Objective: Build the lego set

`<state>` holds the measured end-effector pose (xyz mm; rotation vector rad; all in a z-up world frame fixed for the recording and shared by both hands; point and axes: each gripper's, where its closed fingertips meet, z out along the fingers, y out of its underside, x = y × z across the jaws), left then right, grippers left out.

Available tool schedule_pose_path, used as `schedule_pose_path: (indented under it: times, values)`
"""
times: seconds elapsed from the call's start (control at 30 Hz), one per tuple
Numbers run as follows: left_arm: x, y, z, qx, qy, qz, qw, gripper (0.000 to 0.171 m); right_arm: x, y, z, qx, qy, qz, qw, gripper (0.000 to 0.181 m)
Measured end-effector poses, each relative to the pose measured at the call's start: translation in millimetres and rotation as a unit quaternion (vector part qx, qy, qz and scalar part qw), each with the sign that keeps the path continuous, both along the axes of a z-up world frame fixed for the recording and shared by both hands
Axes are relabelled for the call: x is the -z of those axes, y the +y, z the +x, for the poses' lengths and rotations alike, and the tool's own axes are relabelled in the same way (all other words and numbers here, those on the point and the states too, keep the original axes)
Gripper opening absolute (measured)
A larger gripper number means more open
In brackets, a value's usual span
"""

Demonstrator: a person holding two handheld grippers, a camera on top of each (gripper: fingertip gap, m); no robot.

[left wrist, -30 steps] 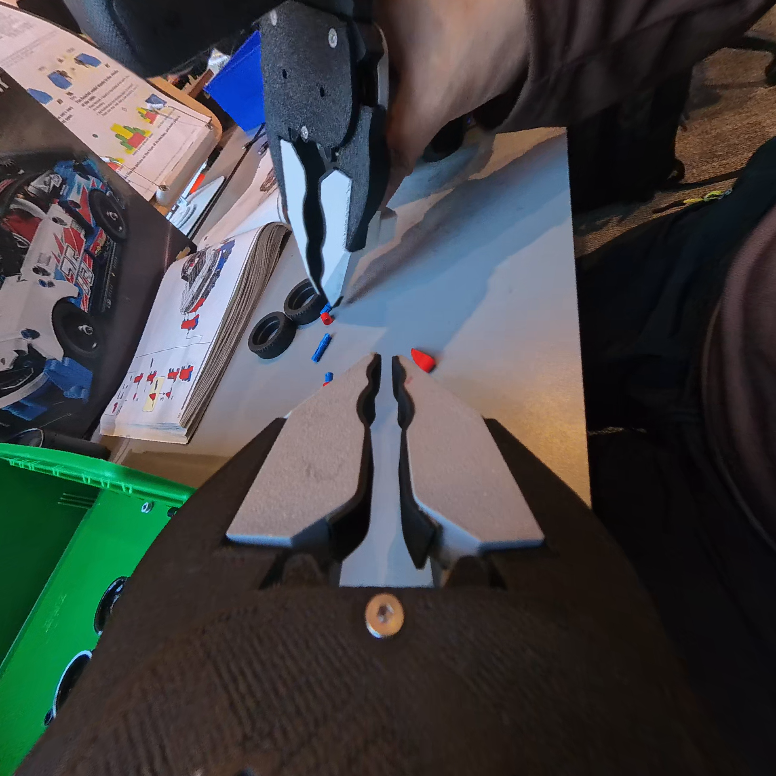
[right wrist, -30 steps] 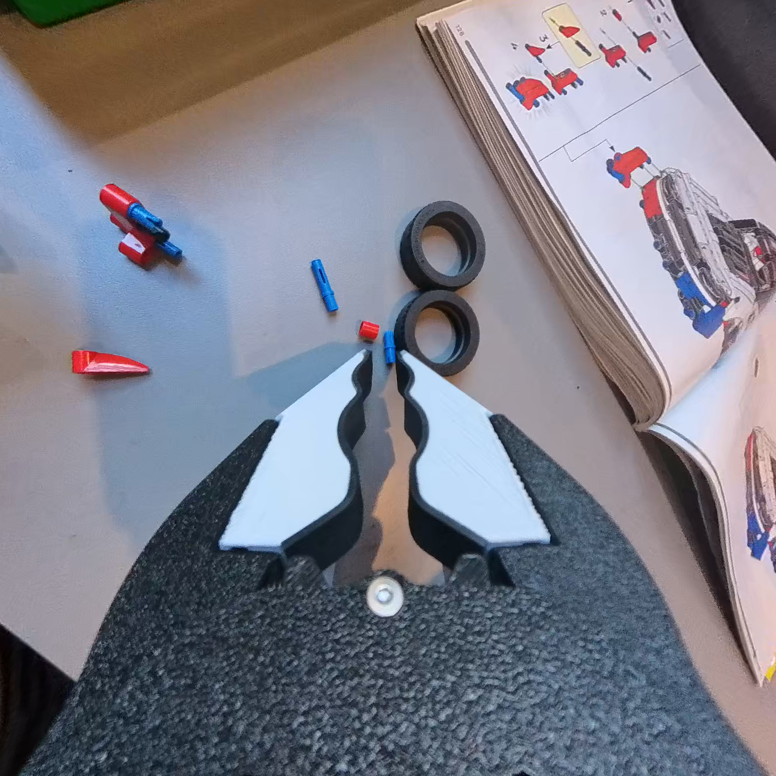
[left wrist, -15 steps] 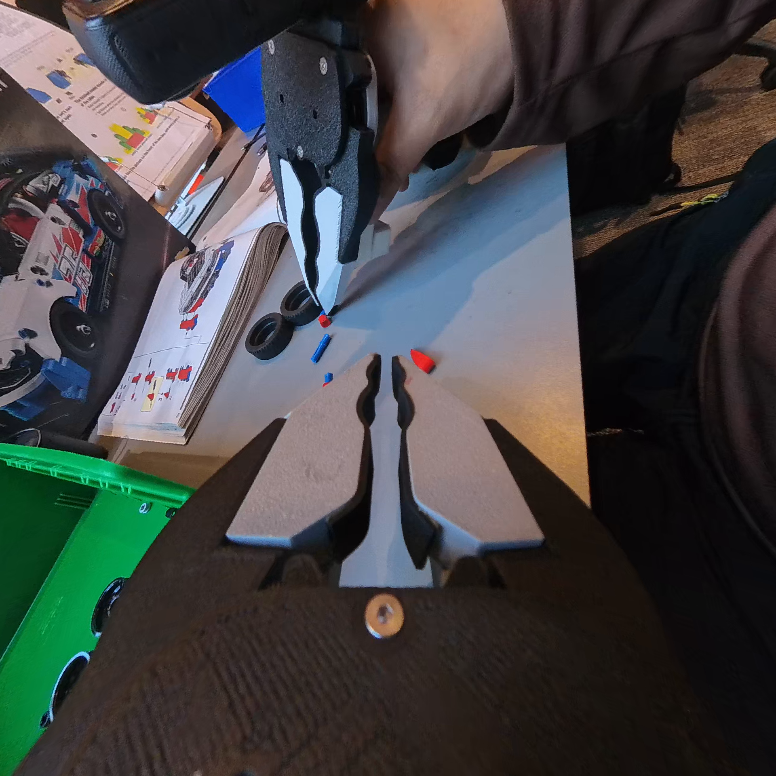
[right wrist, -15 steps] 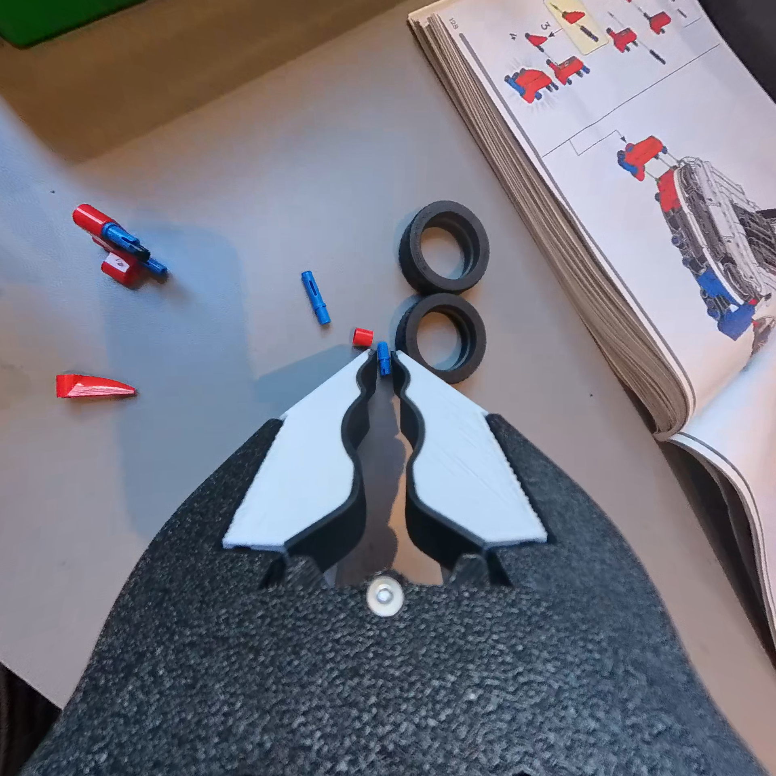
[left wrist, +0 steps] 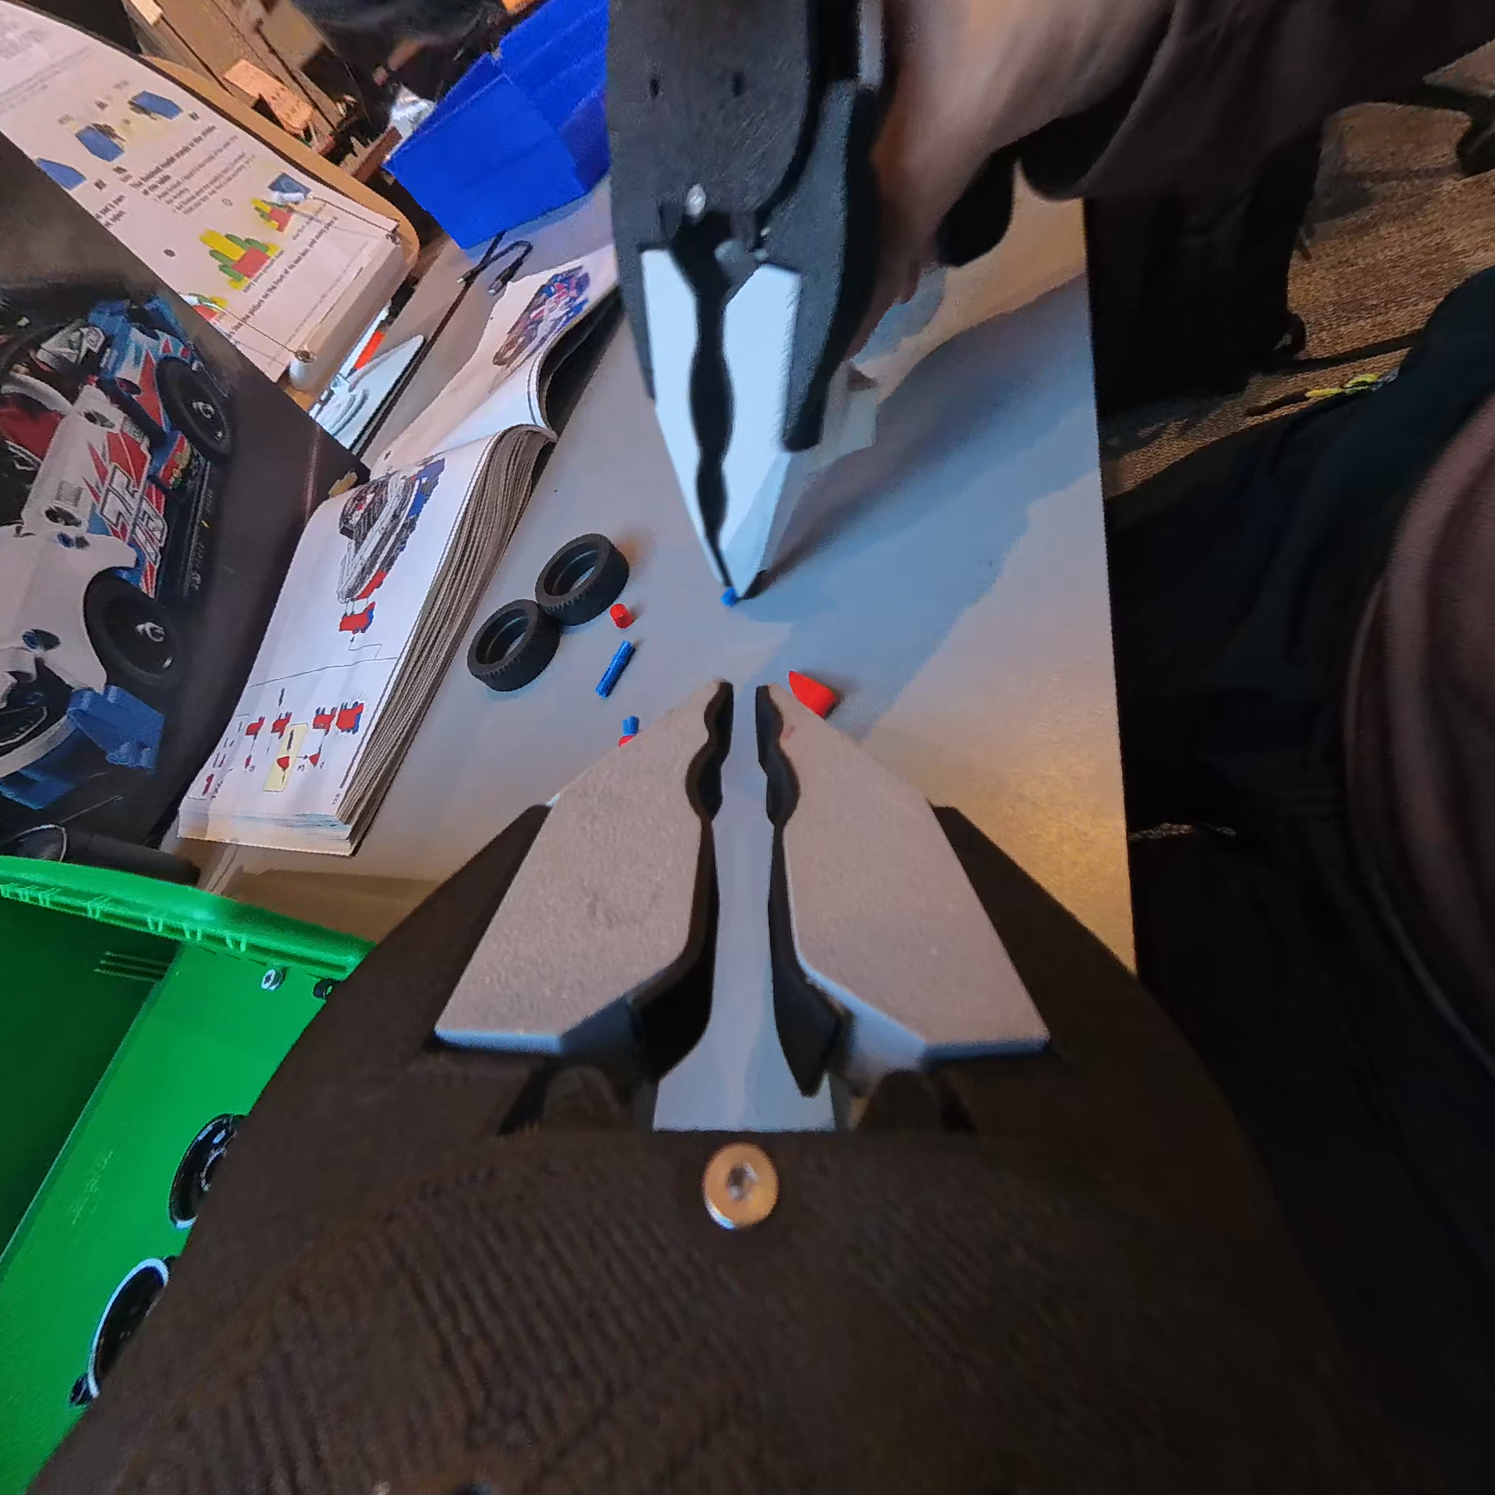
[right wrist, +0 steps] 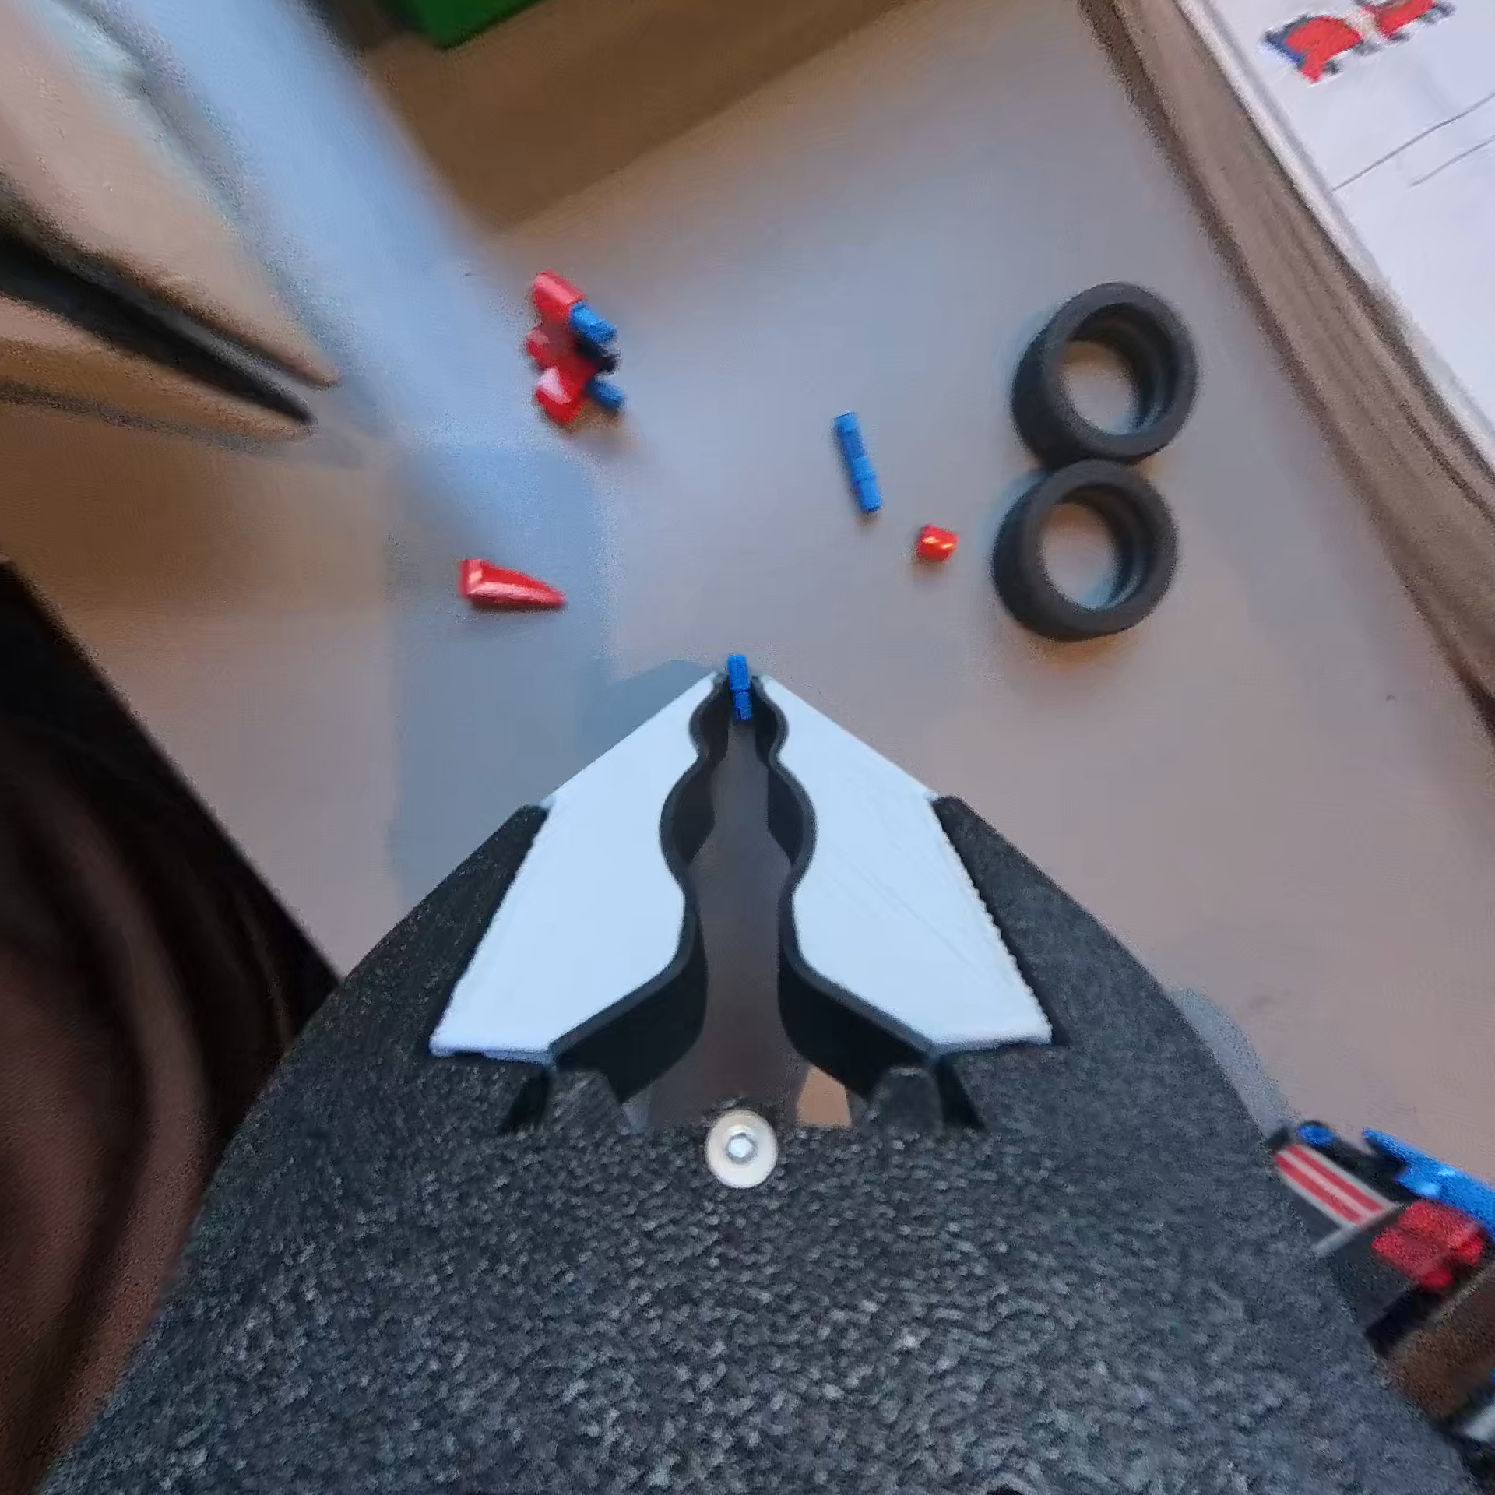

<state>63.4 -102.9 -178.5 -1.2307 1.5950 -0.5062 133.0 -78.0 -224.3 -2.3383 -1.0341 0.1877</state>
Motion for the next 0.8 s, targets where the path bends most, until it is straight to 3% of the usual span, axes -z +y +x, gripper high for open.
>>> schedule_pose_path:
  times: [0.17,0.4,0.57,0.8]
  values:
    - [6,0,1,-0.001,0.018,0.007,1.0,0.004,0,-30,-20,-0.032,0.056,-0.014,0.998,0.004]
    - [35,-2,5,0.004,0.113,0.021,0.993,0.011,0,-33,-22,-0.047,0.078,0.001,0.996,0.004]
    - [40,-2,12,0.006,0.13,-0.004,0.991,0.011,0,-34,-18,-0.045,0.095,-0.002,0.994,0.01]
    - [42,-3,18,0.01,0.138,-0.043,0.989,0.004,0,-36,-18,-0.05,0.148,-0.029,0.987,0.003]
